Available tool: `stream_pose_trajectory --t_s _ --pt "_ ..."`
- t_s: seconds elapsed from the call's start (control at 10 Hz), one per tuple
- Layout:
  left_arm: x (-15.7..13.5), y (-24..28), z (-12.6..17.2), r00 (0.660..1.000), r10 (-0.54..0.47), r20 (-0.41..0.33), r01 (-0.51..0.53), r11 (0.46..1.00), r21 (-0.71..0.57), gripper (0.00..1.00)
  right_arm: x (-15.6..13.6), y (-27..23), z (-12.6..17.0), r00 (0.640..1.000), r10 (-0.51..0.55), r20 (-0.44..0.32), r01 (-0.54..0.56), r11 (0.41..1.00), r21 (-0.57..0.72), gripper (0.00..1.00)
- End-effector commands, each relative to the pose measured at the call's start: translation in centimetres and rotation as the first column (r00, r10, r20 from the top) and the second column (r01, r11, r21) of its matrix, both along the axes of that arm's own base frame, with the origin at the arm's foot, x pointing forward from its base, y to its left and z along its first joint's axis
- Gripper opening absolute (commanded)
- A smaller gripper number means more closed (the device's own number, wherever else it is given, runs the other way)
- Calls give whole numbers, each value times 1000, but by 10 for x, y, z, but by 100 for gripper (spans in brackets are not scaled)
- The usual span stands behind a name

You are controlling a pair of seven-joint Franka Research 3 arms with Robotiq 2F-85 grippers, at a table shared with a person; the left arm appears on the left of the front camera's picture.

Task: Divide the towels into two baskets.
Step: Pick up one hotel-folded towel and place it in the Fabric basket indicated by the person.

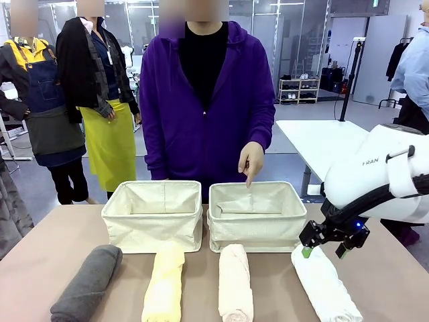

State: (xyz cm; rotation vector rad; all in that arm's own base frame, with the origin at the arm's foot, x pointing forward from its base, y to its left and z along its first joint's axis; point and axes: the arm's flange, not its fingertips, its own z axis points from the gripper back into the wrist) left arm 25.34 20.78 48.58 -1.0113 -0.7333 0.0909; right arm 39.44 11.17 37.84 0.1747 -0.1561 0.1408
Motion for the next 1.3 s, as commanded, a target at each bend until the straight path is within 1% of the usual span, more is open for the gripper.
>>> stream_pose_trajectory --t_s 0.0,0.4,0.5,0.6,0.7,0.8,0.9,1.0,1.1,1.2 --pt "-1 2 1 1000 -9 25 9 1000 -9 100 -38 3 -29 1000 -24 10 25 999 -48 100" --pt "-1 2 1 1000 -9 25 9 1000 -9 100 -43 10 -56 1000 -13 -23 11 997 -75 100" --pt "-1 2 1 1000 -9 25 9 1000 -9 100 -44 10 -64 999 -5 -43 2 998 -70 97" --pt "-1 2 1 1000 -9 25 9 1000 -9 100 -46 11 -70 999 2 -51 -5 997 -75 89" --pt "-1 2 1 1000 -9 25 9 1000 -9 100 -47 11 -71 998 6 -55 -10 997 -72 77" --pt "-1 2 1 1000 -9 25 9 1000 -9 100 -47 11 -71 998 12 -57 -15 998 -65 69" --pt "-1 2 1 1000 -9 25 9 1000 -9 100 -47 10 -72 998 14 -59 -18 997 -69 57" --pt "-1 2 1 1000 -9 25 9 1000 -9 100 -48 10 -72 998 13 -58 -17 997 -71 49" --pt "-1 2 1 1000 -9 25 9 1000 -9 100 -48 11 -72 998 16 -56 -20 997 -68 37" --pt "-1 2 1 1000 -9 25 9 1000 -9 100 -49 12 -69 1000 5 -27 -6 998 -56 31"
